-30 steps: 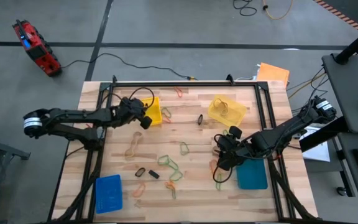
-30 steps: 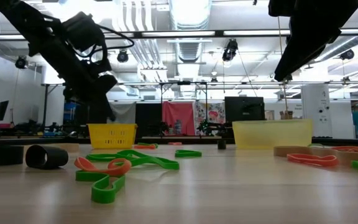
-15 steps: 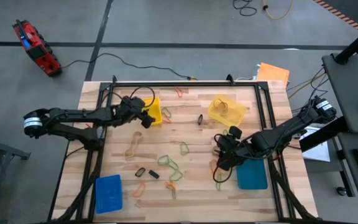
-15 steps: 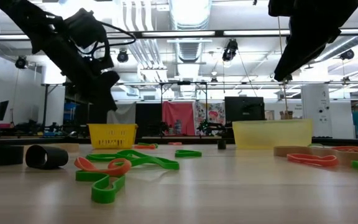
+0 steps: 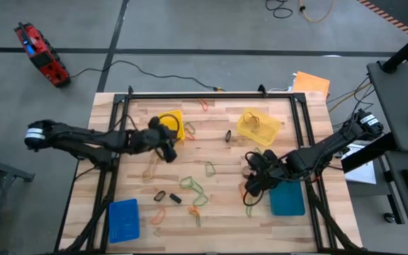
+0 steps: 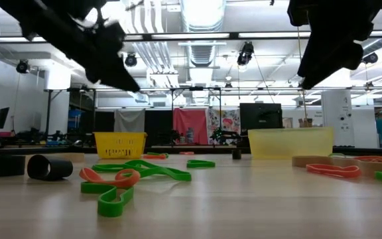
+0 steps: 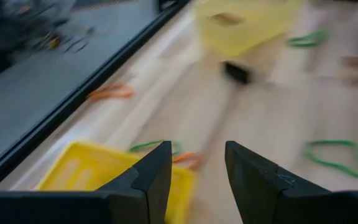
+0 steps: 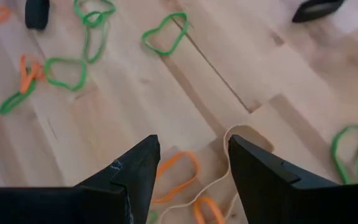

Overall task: Sort rubber bands into baskets
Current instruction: Put the green rubber band into the left blue bin

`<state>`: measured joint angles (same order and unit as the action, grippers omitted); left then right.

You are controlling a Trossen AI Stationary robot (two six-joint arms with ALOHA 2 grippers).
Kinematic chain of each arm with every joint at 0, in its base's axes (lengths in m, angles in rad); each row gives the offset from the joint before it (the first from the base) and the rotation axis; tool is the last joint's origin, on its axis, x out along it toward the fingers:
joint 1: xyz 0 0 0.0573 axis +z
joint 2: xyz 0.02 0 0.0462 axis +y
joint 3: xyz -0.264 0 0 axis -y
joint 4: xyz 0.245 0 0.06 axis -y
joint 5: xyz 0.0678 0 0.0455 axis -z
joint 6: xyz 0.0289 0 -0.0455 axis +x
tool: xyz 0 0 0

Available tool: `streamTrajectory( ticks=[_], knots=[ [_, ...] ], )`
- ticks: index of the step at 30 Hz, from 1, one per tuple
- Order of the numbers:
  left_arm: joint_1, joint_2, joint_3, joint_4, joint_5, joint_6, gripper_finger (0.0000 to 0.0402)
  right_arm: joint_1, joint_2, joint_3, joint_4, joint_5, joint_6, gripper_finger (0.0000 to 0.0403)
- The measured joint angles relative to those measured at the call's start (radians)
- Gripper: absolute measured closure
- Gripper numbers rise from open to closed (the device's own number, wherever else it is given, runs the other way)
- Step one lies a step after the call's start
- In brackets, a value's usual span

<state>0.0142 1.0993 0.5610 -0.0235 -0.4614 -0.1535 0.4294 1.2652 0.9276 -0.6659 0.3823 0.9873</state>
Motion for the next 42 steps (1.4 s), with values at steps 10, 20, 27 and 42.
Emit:
streamTrajectory(
  ticks=[10,20,27,42],
  knots=[
    [-0.267,-0.076,0.0,0.033,0.0,0.041,0.0272,-0.044,0.0,0.0,-0.002,-0.024,0.03,0.0216],
    [-0.404,-0.099,0.0,0.031,0.0,0.037,0.0272,-0.192,0.0,0.001,-0.142,-0.098,0.075,0.0238],
    [-0.403,-0.099,0.0,0.031,-0.002,0.042,0.0272,-0.224,0.001,0.001,-0.342,-0.129,0.182,0.0265],
    [-0.403,-0.097,0.0,0.031,-0.09,0.064,0.0272,-0.299,0.108,0.0,-0.353,-0.129,0.116,0.0234]
  ],
)
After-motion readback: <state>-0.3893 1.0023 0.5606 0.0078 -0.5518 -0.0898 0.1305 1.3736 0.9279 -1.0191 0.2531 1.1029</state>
